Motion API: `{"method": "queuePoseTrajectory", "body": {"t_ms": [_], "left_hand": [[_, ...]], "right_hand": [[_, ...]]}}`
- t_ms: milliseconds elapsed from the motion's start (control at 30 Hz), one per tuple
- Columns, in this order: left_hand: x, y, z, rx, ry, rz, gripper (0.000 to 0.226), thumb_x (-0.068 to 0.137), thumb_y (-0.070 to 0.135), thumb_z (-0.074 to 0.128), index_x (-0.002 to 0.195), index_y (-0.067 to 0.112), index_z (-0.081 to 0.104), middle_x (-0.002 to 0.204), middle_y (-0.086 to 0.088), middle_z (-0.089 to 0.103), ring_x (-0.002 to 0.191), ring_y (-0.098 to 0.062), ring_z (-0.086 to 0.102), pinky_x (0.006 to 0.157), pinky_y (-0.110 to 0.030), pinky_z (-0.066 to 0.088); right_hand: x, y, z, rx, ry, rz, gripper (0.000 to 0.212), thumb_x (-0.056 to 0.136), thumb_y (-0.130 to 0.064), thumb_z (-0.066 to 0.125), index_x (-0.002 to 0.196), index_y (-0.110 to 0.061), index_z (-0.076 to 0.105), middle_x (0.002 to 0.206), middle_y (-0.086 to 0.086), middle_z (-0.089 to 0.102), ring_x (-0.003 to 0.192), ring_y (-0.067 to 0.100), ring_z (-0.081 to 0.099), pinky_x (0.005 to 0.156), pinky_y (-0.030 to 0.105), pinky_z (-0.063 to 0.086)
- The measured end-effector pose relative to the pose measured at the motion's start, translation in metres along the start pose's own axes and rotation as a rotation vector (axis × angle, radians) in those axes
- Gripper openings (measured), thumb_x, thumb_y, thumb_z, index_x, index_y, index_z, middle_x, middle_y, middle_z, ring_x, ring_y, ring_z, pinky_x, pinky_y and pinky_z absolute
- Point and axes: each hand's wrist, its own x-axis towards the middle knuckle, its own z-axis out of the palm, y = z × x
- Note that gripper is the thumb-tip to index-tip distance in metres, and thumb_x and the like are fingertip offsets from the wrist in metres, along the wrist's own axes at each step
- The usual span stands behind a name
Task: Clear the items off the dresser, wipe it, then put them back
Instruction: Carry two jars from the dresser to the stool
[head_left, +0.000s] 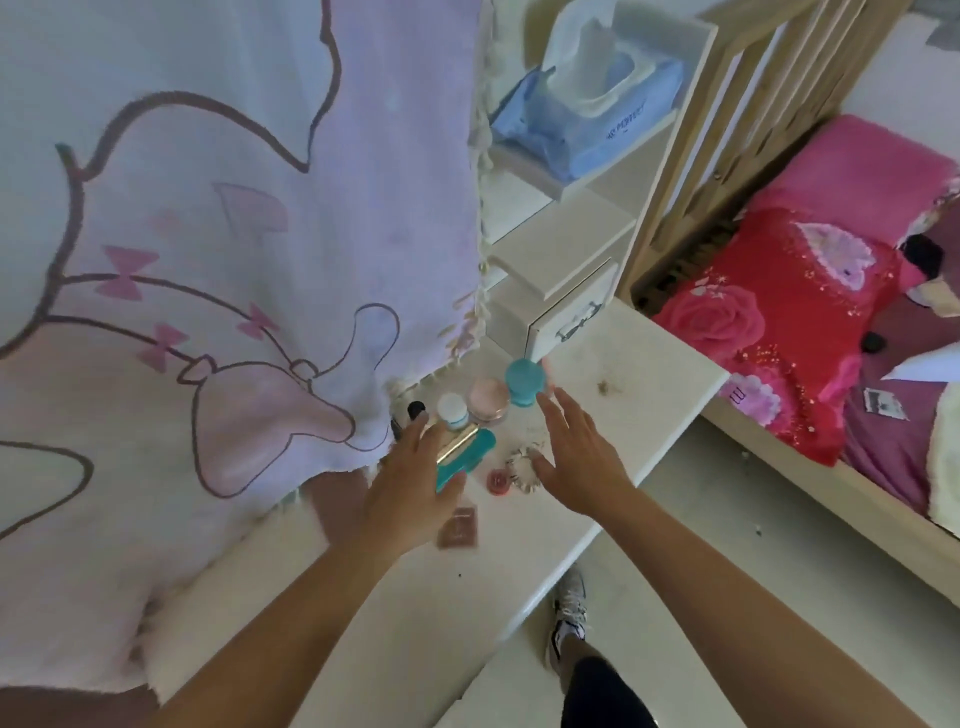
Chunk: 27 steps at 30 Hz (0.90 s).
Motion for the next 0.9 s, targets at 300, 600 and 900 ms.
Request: {"method": "queuePoseTrajectory", "body": {"t_ms": [300,600,900], "left_hand": [[0.121,0.031,0.058,0.225,-0.161,-0.247,0.082,0.089,0.048,0.053,0.153,0.020,0.010,0.162,-0.008,0.007,0.148,-0.027,0.008,0.116,-0.052,0.020],[0.149,0.021,0.108,0.459,-0.186,-0.243,0.093,0.090,0.051,0.051,0.153,0.014,-0.007,0.160,-0.018,-0.006,0.148,-0.033,-0.004,0.118,-0.053,0.000],[0.165,0.028,0.114,0.382,-0.028,-0.256,0.052,0.083,0.030,0.065,0.127,0.012,0.043,0.125,-0.013,0.048,0.118,-0.032,0.047,0.111,-0.052,0.022]], "right_hand": [[0.134,0.065,-0.004,-0.143,-0.268,-0.331,0.081,0.095,-0.031,0.056,0.155,-0.024,0.001,0.164,0.002,-0.007,0.146,0.027,0.019,0.090,0.040,0.052],[0.143,0.089,0.023,-0.229,-0.230,-0.511,0.065,0.088,-0.040,0.063,0.144,-0.019,0.039,0.152,0.018,0.030,0.140,0.041,0.032,0.095,0.044,0.048],[0.148,0.094,0.021,0.032,-0.286,-0.445,0.051,0.082,-0.019,0.071,0.127,-0.017,0.047,0.138,0.009,0.042,0.112,0.032,0.053,0.082,0.039,0.053]]}}
